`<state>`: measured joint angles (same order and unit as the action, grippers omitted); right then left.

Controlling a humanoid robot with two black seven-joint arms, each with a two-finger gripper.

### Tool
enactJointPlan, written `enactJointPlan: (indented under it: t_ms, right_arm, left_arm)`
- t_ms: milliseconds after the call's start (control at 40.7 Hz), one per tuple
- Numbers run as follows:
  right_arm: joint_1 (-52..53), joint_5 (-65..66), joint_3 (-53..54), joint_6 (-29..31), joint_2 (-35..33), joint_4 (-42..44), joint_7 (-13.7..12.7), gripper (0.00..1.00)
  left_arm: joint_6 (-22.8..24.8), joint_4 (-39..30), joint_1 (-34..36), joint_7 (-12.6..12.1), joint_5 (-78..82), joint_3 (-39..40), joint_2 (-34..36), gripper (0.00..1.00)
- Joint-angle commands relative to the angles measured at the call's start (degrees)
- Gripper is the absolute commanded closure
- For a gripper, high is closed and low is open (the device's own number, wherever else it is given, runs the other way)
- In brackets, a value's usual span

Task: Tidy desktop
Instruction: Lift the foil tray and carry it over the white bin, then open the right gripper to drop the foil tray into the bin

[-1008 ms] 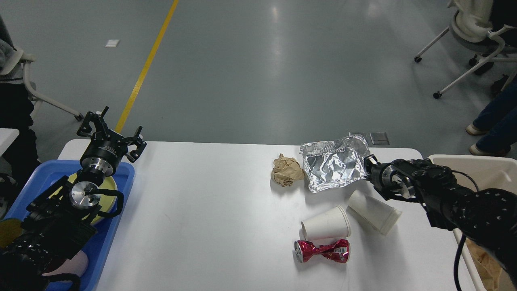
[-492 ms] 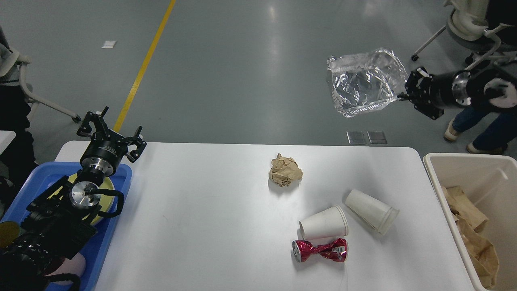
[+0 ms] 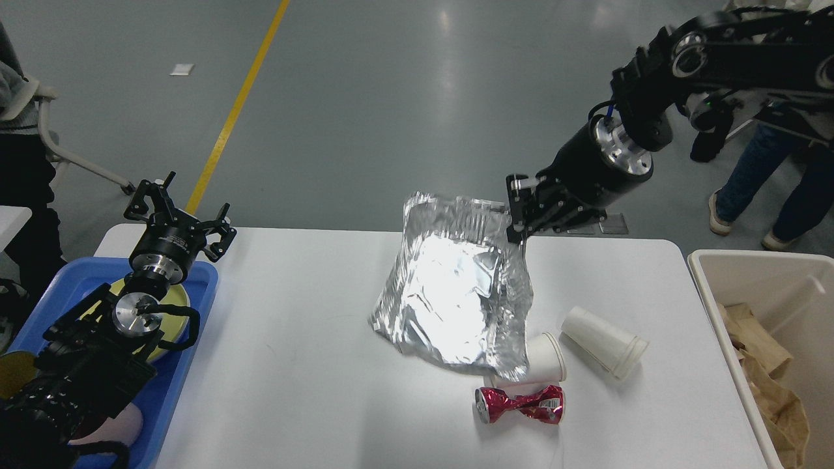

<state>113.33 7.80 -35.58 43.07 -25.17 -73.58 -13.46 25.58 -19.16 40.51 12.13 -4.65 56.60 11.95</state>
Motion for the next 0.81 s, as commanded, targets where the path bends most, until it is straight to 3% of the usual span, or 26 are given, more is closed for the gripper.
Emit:
enactJointPlan:
  t_ms: [0,148,221,492,639,787]
  right_arm:
    - [2.8,6.2,-1.9,-1.5,-1.2,-6.4,0.0,1.00]
    - [0.1,13.6,-7.2,-2.5,-4.6,-5.7,-0.1,1.00]
    - [-5.1,17.7,-8.8,-3.5,-8.1,-0.8,0.0,1.00]
    - [-23.1,19.2,-8.5,-6.1,-9.8,34.4,0.6,1.00]
    - [-35.8,18.1,-8.5,-14.8,-7.4,50.0,0.2,1.00]
    - [-55.7,11.4,-9.2,-27.1,-1.6,73.6,0.1,1.00]
  left_arm:
    - [0.0,0.0,0.0,0.0,0.0,0.0,0.0,0.02]
    - [0.0,0.0,0.0,0.0,0.0,0.0,0.0,0.02]
    - [0.0,0.0,0.0,0.0,0.0,0.0,0.0,0.02]
    - [0.0,0.0,0.0,0.0,0.0,0.0,0.0,0.02]
    - [0.0,0.0,0.0,0.0,0.0,0.0,0.0,0.02]
    - [0.0,0.0,0.0,0.0,0.0,0.0,0.0,0.02]
